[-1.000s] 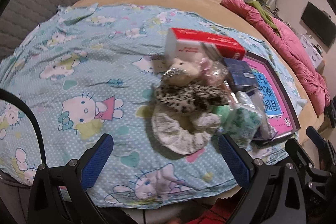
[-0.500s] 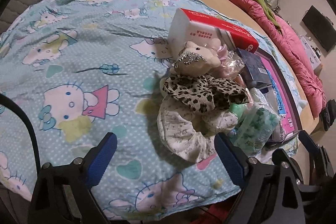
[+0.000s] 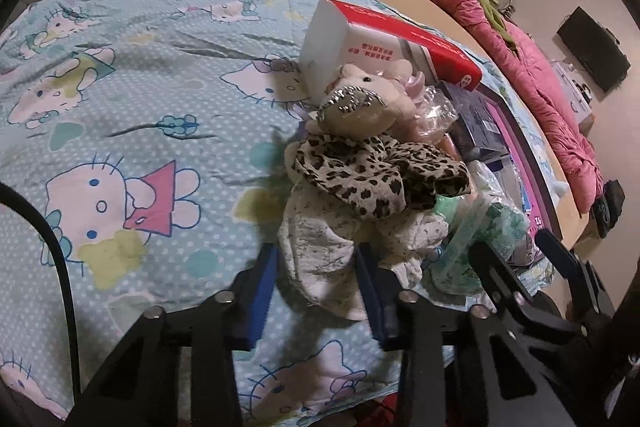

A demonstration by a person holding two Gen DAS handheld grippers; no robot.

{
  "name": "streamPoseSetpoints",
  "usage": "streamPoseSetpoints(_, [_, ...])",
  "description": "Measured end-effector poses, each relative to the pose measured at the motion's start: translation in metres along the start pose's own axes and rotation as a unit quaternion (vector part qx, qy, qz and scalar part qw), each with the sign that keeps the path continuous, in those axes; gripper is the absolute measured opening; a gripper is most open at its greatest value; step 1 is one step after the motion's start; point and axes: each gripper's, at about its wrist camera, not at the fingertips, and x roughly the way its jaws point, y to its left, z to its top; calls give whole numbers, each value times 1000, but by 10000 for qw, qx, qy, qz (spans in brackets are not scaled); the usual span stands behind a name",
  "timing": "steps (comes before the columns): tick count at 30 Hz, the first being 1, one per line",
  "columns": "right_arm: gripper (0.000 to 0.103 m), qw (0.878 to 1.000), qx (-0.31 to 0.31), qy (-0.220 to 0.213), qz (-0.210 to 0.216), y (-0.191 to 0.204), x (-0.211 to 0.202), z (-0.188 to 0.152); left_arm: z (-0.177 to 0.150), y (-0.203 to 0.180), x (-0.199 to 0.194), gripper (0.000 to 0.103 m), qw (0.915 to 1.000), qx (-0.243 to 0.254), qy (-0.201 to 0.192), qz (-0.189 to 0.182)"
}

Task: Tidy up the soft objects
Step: 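Grasp the white floral scrunchie with the left tool while the right tool grasps the green tissue pack, then lift the scrunchie and tissue pack and carry both over the pink tray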

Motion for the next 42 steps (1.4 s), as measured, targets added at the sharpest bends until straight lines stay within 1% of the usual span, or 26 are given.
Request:
streamPoseSetpoints(2, [97,10000,2,20,-90,3,7,2,0,-1,1,27,9999,65,25,-74])
streamPoseSetpoints(3, [95,9999,-8,9,-124,3,8,3,-1,-1,1,25,9999,89,29,-109])
streamPoseSetpoints(4, [94,9999,-22,-14,-156,3,9,3,-1,-2,1,22,9998,101,24,-161])
streamPoseSetpoints(5, [91,9999,-28,-29,-167,3,10,4,-2,-2,0,19,9997,91,15,-208])
streamPoseSetpoints(6, [80,9998,-55,-37,-173,2,10,4,-1,0,-1,19,9997,49,5,-258])
streamPoseSetpoints(7, [74,9998,-125,-40,-131,2,10,5,-2,1,-2,17,9996,17,0,-293])
streamPoseSetpoints(8, [63,9998,-168,-46,-68,1,10,5,-1,3,-3,15,9994,-33,-6,-345])
streamPoseSetpoints(9, [58,9998,-215,-30,-16,2,10,5,-2,3,-4,14,9993,-55,-27,-367])
streamPoseSetpoints(10, [58,9997,-243,-14,12,1,10,5,-2,4,-6,13,9993,-46,-58,-367])
streamPoseSetpoints(12, [54,9997,-221,-21,134,-4,8,4,-2,3,-10,12,9992,-24,-125,-368])
streamPoseSetpoints(18, [51,9986,13,-55,529,-26,-5,2,-7,4,-23,11,9990,-30,-259,-365])
streamPoseSetpoints(23, [51,9966,372,-52,730,-48,-14,3,-10,-6,-34,11,9990,44,-287,-328])
streamPoseSetpoints(29, [51,9948,485,-272,859,-61,-30,6,-14,-24,-53,11,9977,288,-488,-364])
streamPoseSetpoints(35, [51,9924,481,-616,953,-70,-45,12,-14,-36,-71,11,9967,306,-627,-414])
streamPoseSetpoints(42, [51,9901,630,-761,996,-81,-51,14,-8,-56,-82,10,9955,487,-739,-351])
